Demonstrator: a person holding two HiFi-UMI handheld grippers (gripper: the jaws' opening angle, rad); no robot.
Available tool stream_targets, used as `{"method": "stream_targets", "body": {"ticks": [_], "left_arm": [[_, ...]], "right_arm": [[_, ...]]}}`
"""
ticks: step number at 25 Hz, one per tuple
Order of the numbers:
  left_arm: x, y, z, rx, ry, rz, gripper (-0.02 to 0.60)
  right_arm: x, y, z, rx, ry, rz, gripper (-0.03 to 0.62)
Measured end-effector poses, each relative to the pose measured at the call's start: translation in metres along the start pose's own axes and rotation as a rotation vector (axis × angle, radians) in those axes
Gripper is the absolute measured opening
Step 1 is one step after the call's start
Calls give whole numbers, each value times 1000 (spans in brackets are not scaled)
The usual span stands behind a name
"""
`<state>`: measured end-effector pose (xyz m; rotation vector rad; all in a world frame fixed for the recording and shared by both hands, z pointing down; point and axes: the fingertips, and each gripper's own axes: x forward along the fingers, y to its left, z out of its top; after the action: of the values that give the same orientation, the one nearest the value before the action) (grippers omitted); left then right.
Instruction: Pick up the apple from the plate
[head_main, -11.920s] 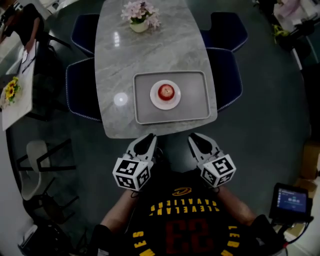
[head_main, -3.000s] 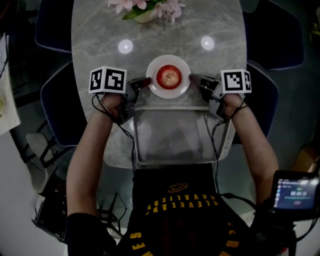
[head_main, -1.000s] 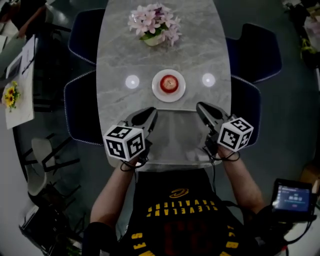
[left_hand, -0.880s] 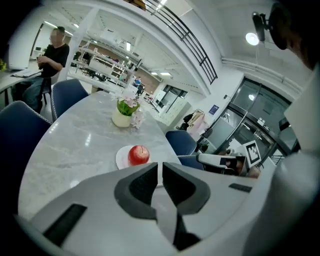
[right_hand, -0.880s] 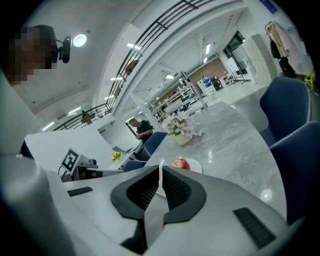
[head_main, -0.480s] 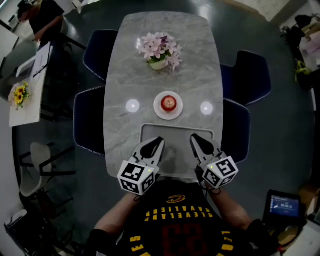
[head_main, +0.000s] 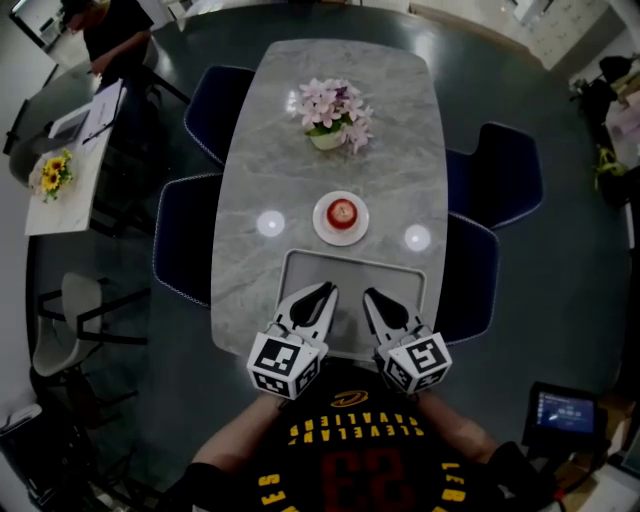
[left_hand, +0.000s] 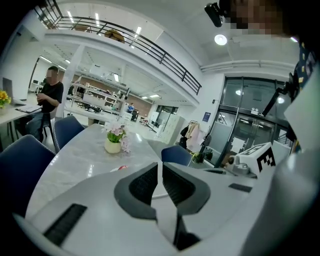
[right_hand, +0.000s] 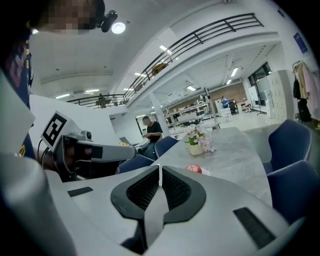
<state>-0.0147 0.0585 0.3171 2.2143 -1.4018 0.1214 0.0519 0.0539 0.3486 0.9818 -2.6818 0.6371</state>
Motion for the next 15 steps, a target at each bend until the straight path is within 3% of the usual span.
{"method": "stream_targets", "body": {"ticks": [6,15], "left_arm": [[-7,-7,15,68,-30,13,32],[-13,-1,16,83,-53,6,32]], "right_arm": [[-10,1,23,-116,-60,-19,28],[-13,10,21,-141,-66,-42,28]]}}
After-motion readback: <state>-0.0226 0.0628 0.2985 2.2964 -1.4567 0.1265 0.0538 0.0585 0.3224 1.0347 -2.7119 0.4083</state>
